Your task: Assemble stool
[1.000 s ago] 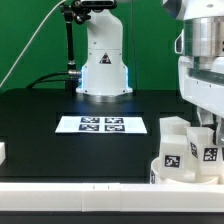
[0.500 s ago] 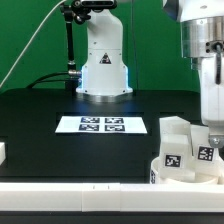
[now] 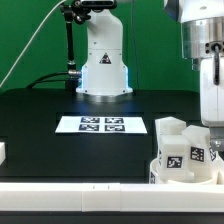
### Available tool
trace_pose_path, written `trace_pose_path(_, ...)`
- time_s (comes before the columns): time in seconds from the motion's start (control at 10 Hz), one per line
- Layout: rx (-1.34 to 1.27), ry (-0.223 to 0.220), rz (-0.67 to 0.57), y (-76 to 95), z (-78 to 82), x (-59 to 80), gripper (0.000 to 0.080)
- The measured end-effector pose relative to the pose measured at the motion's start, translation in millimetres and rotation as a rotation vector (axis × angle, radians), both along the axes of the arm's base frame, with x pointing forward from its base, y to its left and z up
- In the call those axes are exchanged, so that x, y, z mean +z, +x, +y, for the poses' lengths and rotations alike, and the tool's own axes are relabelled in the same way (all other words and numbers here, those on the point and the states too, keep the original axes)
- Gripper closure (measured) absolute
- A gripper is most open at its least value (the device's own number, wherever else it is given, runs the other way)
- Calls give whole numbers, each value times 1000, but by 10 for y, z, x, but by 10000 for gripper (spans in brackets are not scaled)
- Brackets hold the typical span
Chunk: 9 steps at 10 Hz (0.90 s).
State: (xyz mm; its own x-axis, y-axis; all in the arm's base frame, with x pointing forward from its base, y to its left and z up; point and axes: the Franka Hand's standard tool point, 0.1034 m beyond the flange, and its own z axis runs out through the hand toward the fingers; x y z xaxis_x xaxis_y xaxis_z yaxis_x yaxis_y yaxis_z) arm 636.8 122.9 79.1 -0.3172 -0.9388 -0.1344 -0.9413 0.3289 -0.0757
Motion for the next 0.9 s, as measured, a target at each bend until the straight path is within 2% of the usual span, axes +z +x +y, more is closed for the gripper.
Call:
trace_pose_path(0.2, 68, 7, 1, 41, 56, 125, 155)
trace_pose_path(0.7, 417, -34, -38, 41, 61, 129, 150)
trace_pose_path(0.8, 588, -45, 12, -8, 70, 147, 150)
trace_pose_path(0.9, 700, -55, 22, 28, 77, 200, 150)
